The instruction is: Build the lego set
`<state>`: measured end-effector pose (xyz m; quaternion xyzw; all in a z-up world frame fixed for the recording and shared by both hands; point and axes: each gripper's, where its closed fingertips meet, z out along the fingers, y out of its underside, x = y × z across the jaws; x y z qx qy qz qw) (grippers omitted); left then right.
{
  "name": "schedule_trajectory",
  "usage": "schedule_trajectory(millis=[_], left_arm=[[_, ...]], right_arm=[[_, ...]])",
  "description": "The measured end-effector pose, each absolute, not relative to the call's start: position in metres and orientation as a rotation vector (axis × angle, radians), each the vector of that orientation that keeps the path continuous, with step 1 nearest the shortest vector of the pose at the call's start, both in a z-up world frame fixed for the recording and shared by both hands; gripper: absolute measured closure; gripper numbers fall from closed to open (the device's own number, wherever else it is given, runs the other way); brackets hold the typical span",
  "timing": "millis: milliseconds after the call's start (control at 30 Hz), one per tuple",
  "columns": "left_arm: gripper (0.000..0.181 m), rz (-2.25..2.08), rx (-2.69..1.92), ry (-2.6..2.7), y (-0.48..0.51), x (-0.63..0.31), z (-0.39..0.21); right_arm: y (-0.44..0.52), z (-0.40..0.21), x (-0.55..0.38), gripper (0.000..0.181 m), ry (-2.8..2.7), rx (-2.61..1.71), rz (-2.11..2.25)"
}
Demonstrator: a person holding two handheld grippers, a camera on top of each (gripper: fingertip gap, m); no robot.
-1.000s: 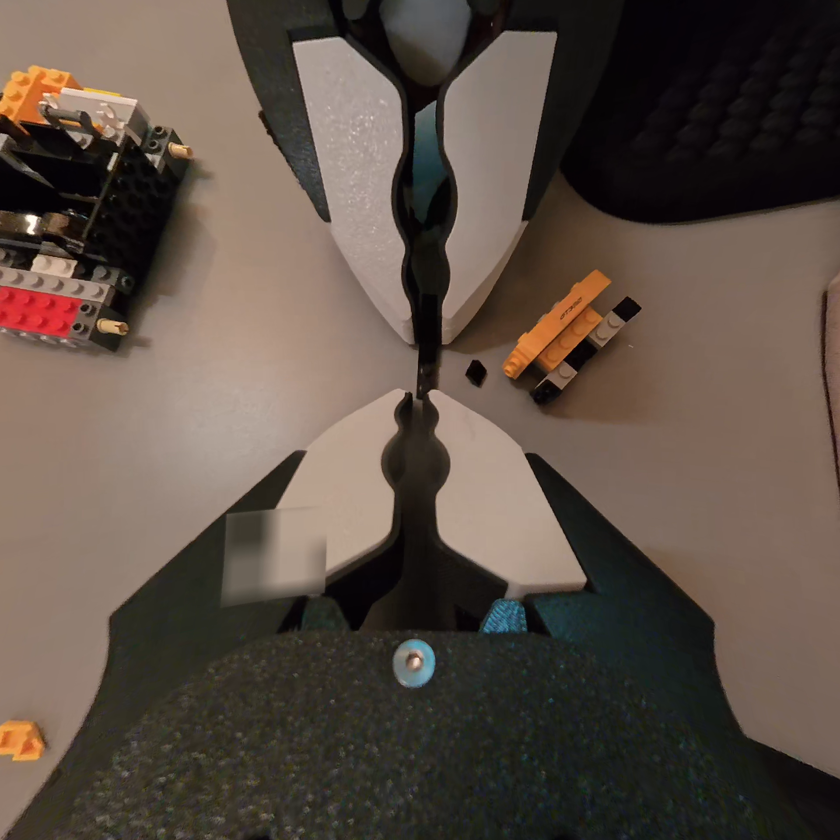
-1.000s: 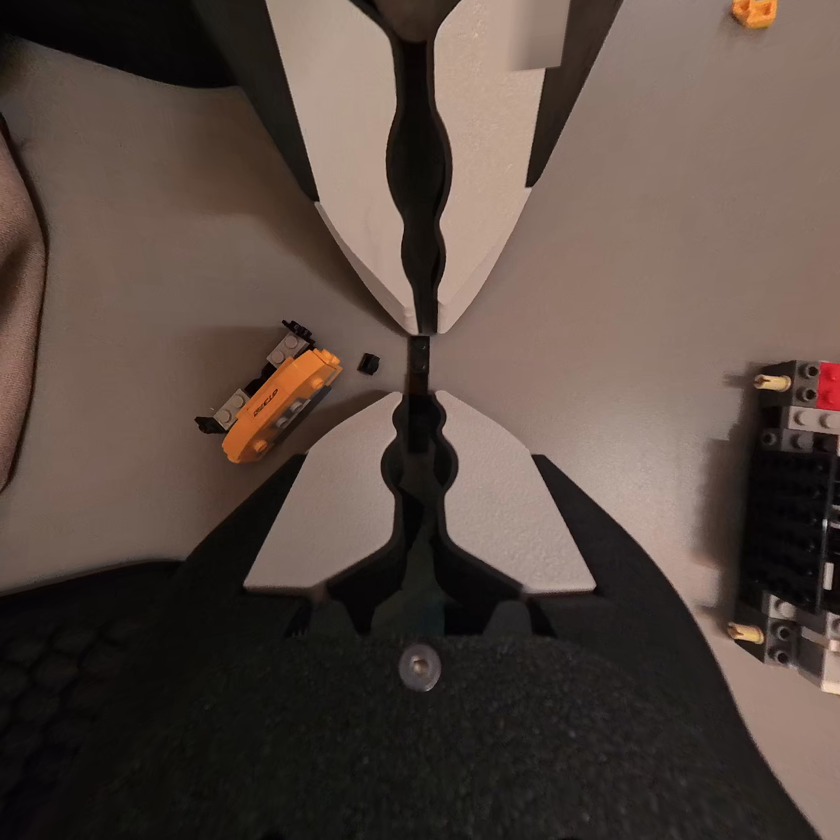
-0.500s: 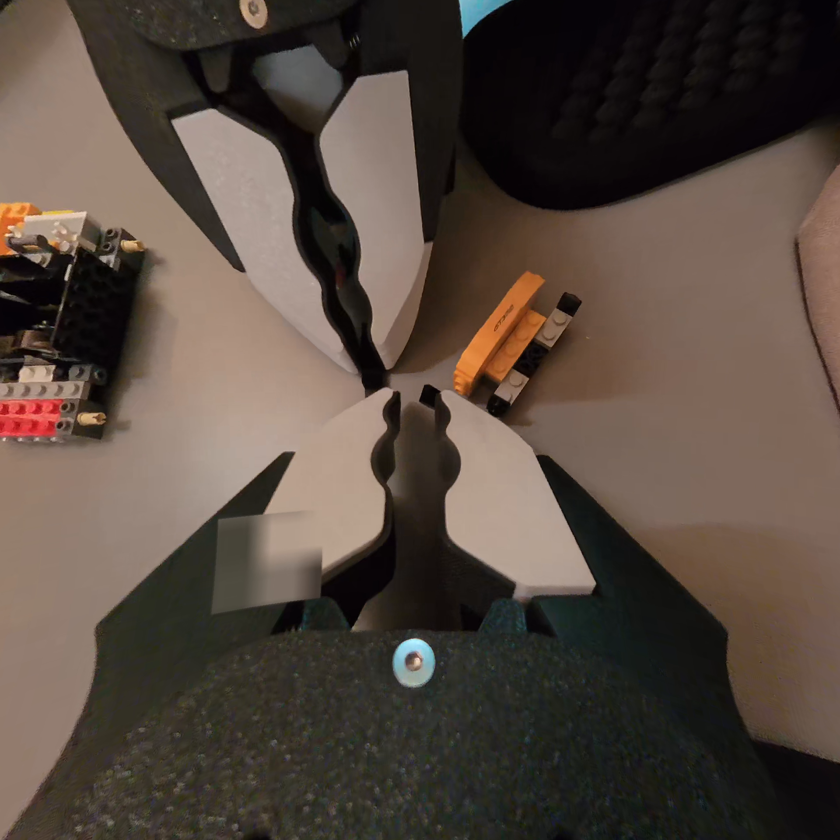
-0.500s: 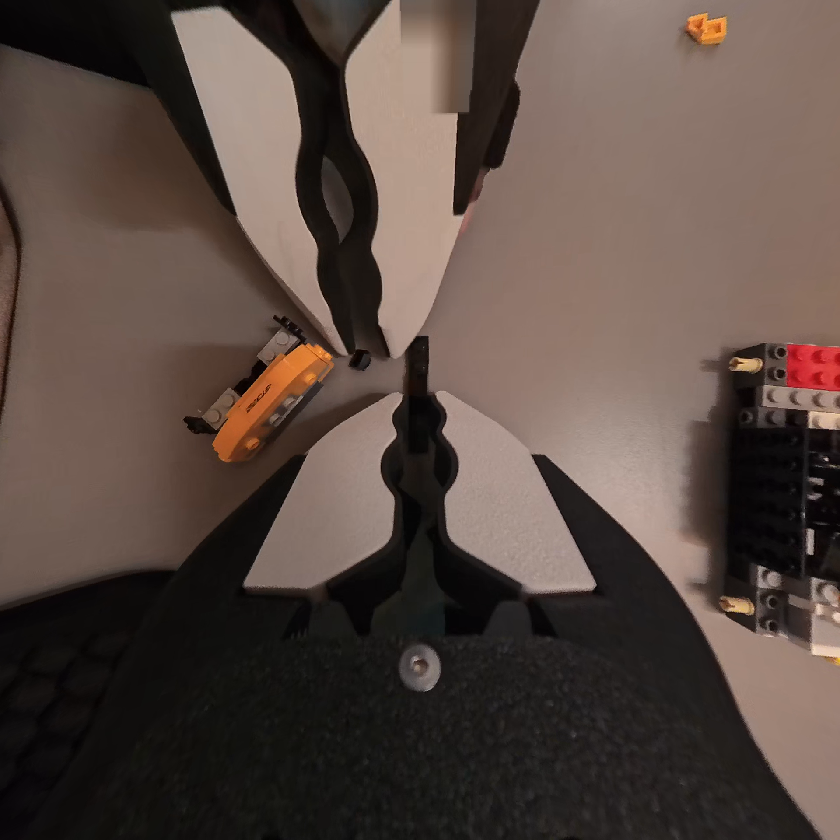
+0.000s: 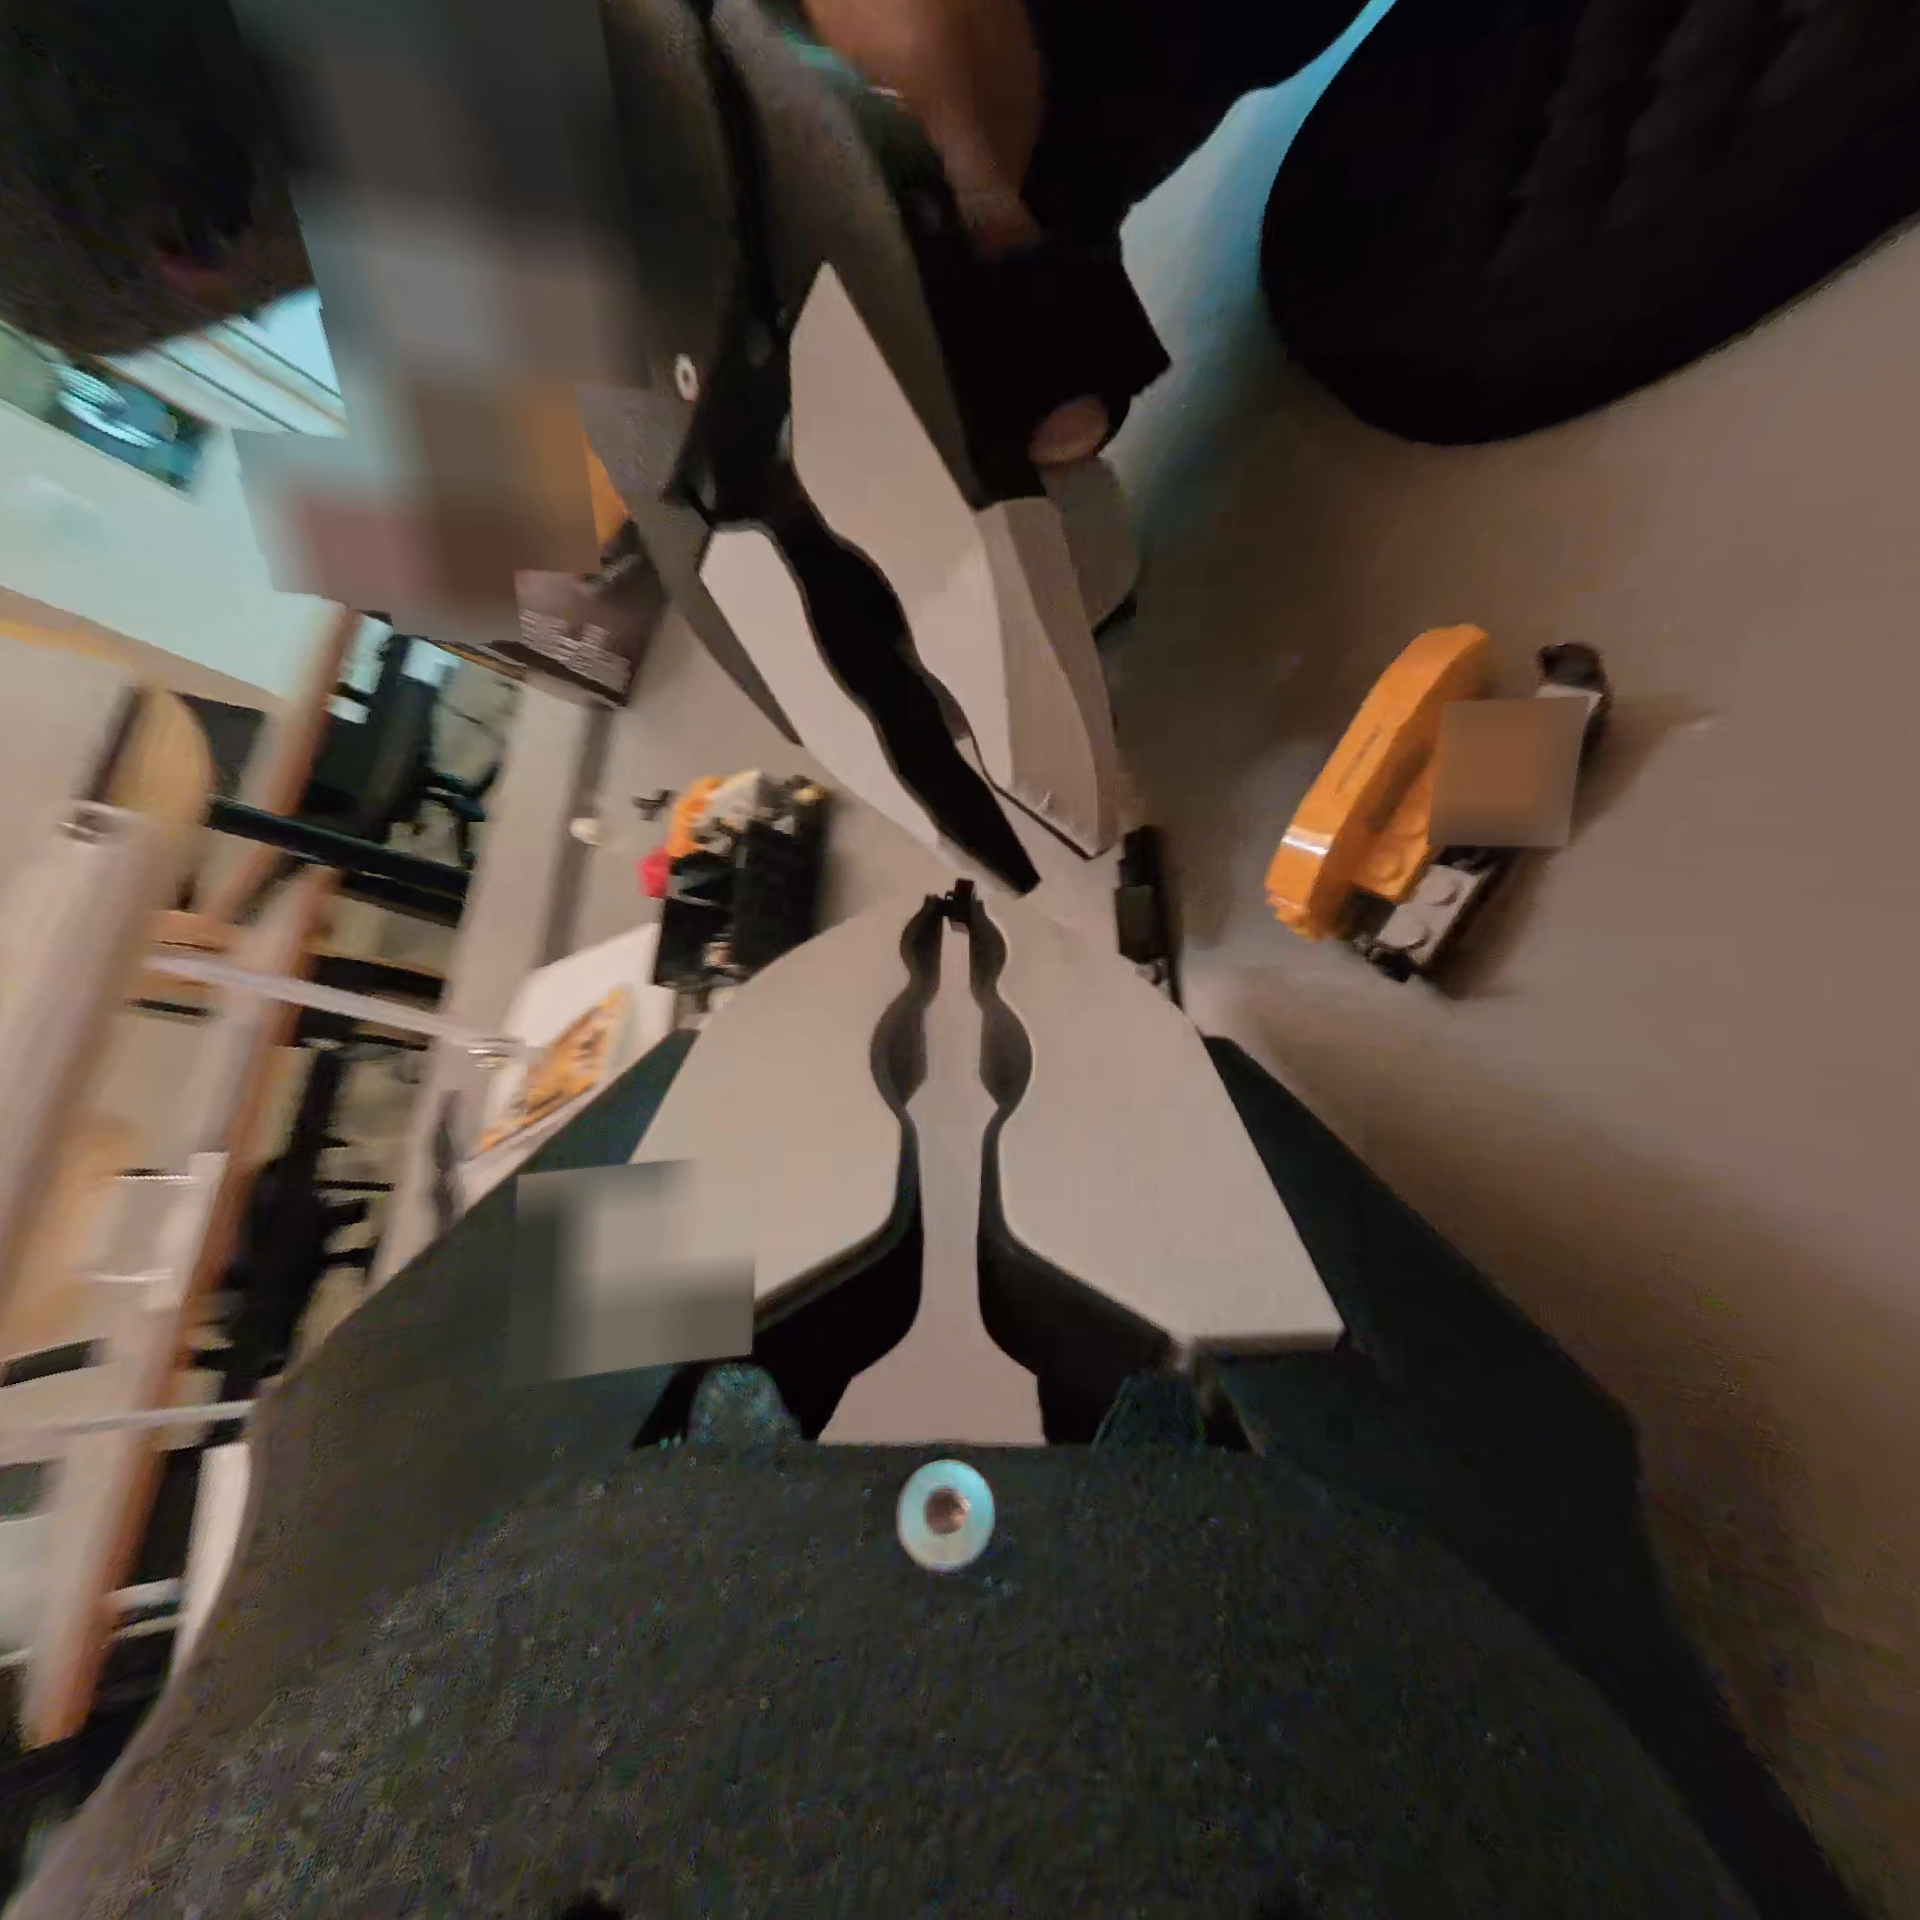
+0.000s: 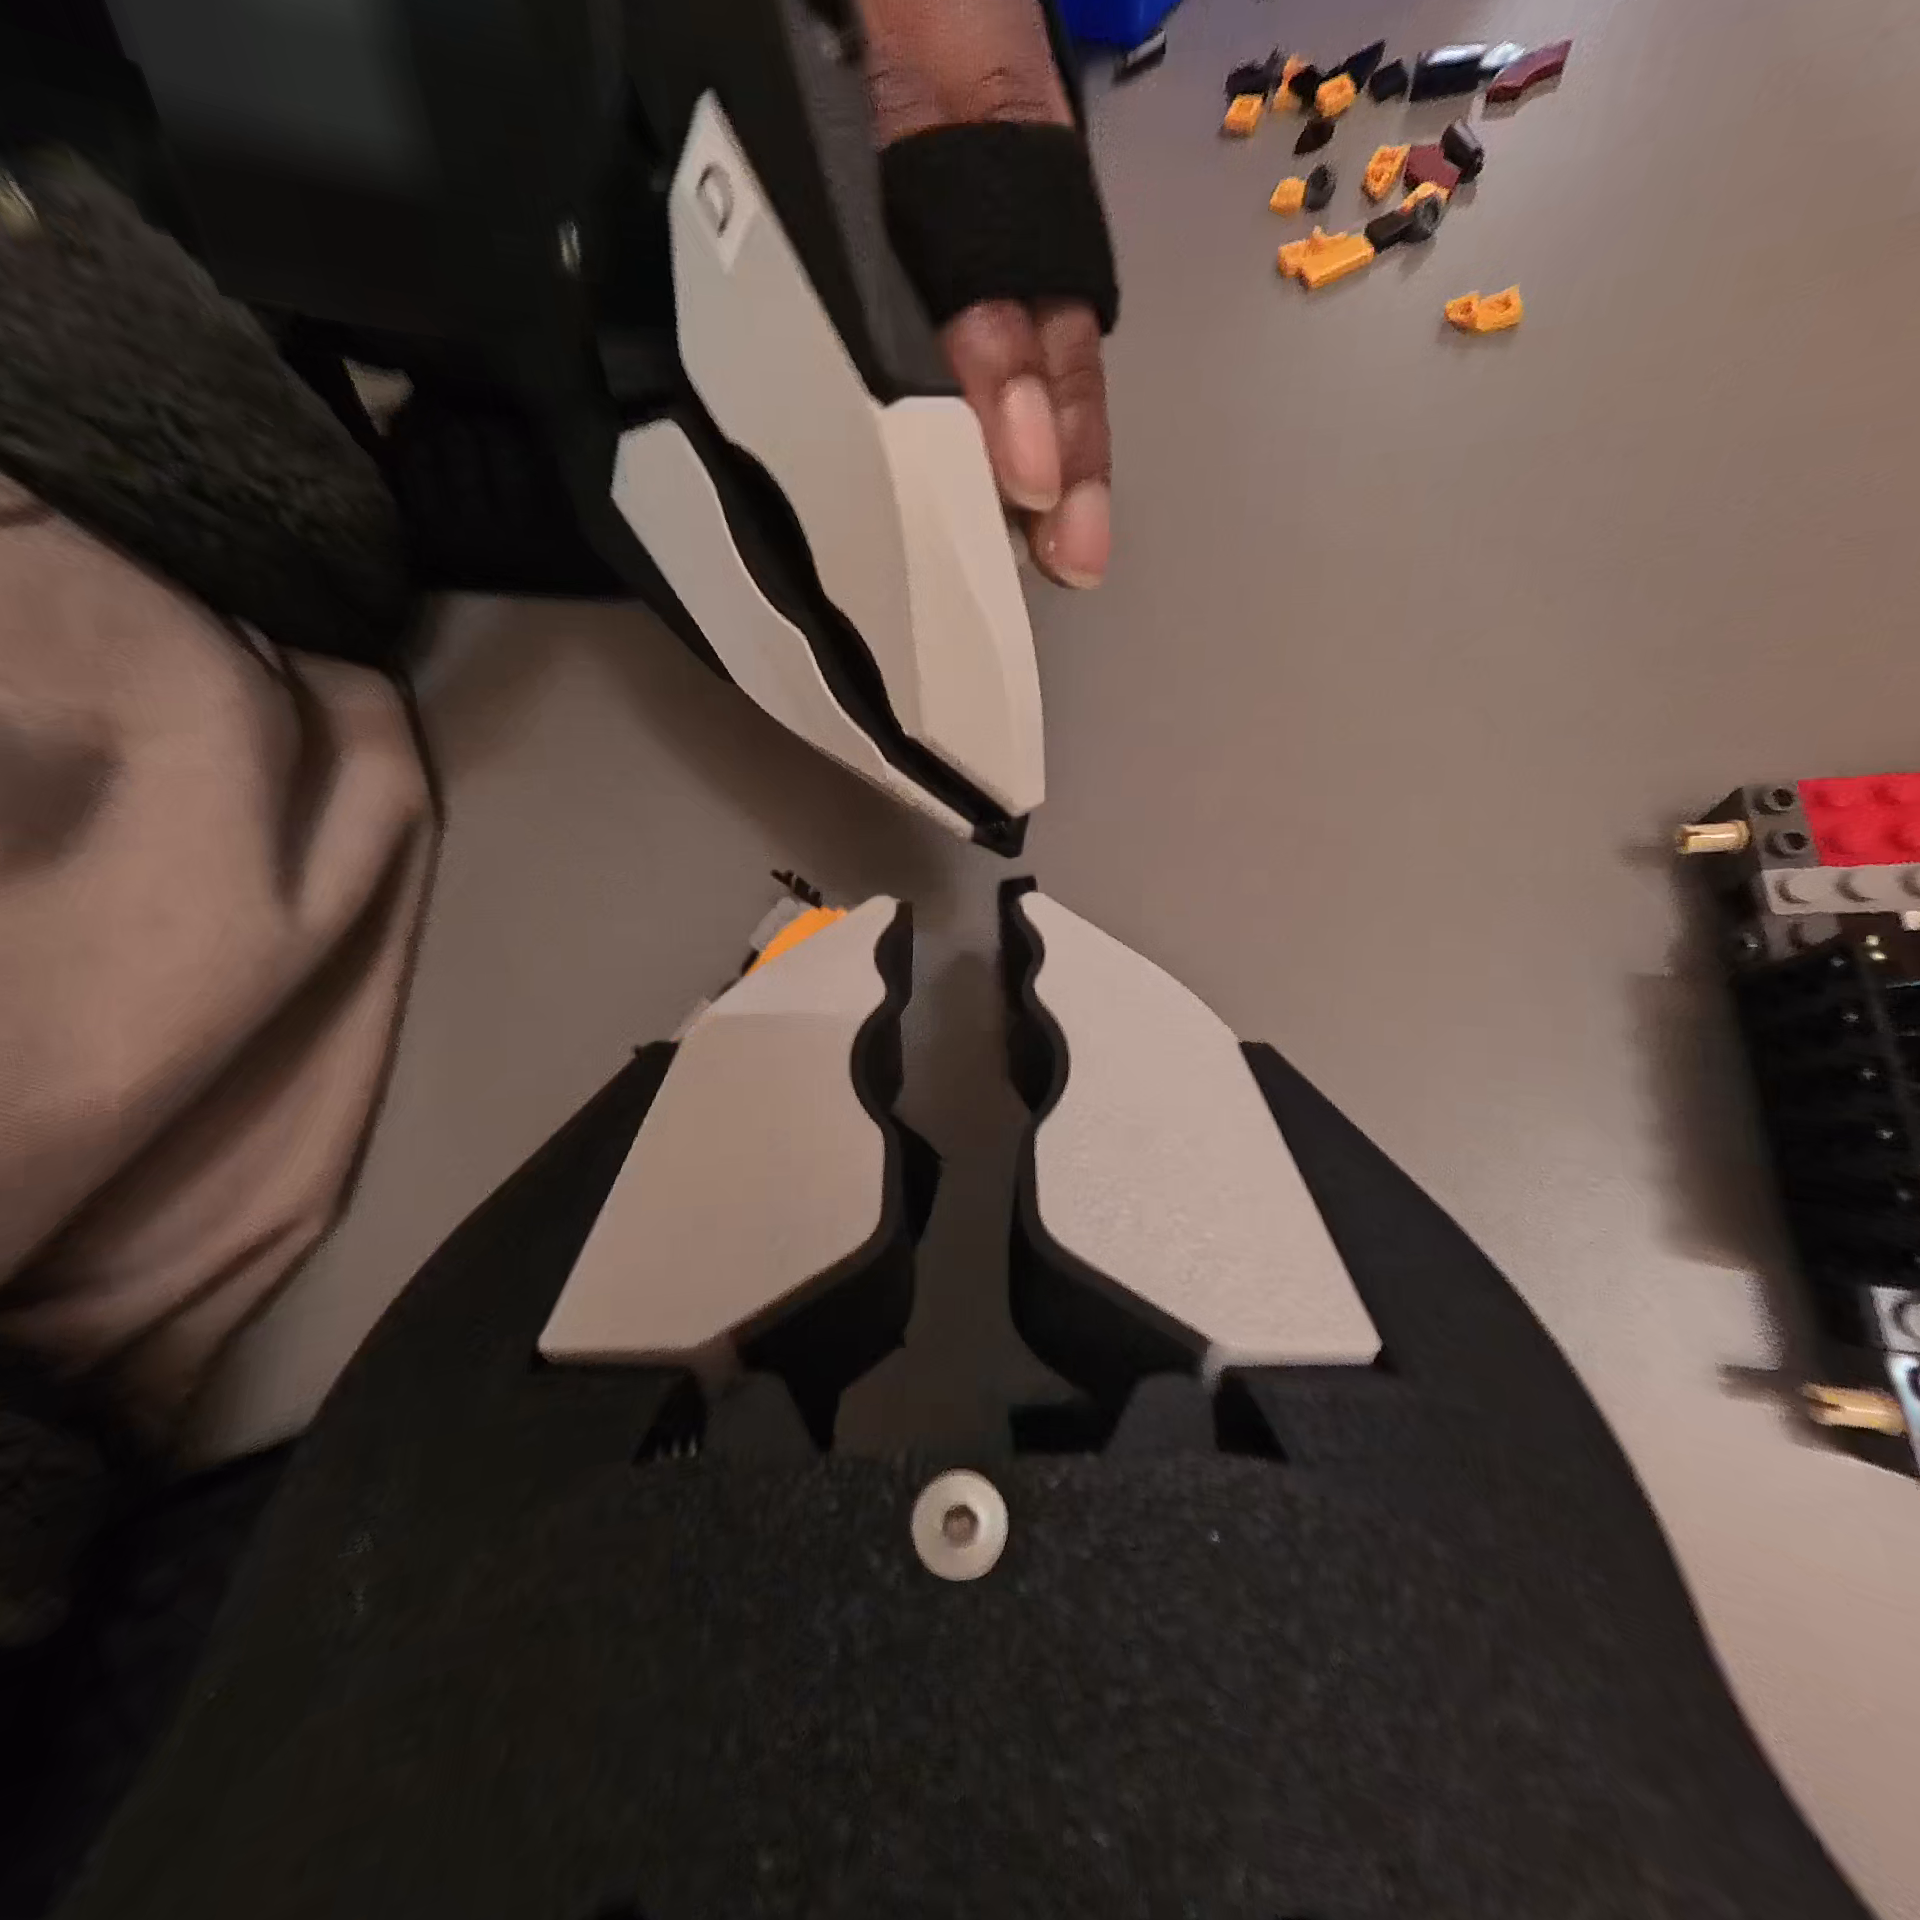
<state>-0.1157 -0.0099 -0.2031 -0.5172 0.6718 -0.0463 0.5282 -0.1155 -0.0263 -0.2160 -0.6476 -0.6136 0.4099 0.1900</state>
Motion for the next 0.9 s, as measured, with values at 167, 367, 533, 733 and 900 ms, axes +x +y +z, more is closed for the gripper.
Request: schedule_trajectory(millis=[167, 367, 533, 733, 900], left_arm=[[0.177, 0.058, -1.103, 1.609, -0.008, -0.116, -0.195], [0.177, 0.127, -1.048, 1.617, -0.009, -0.115, -0.192], [0.177, 0.132, -1.040, 1.622, -0.010, -0.114, -0.194], [0.163, -0.388, -1.415, 1.602, -0.015, -0.123, -0.218], [0.160, -0.576, -1.655, 1.629, -0.022, -0.127, -0.242]], right_arm=[[-0.016, -0.197, -0.120, 0.162, -1.531, -1.840, 1.338], [-0.016, -0.190, -0.125, 0.167, -1.471, -1.834, 1.418], [-0.015, -0.193, -0.125, 0.173, -1.475, -1.836, 1.400], [-0.012, -0.211, -0.122, 0.174, -1.651, -1.746, 1.101], [-0.019, -0.229, -0.124, 0.173, -1.805, -1.685, 0.886]])
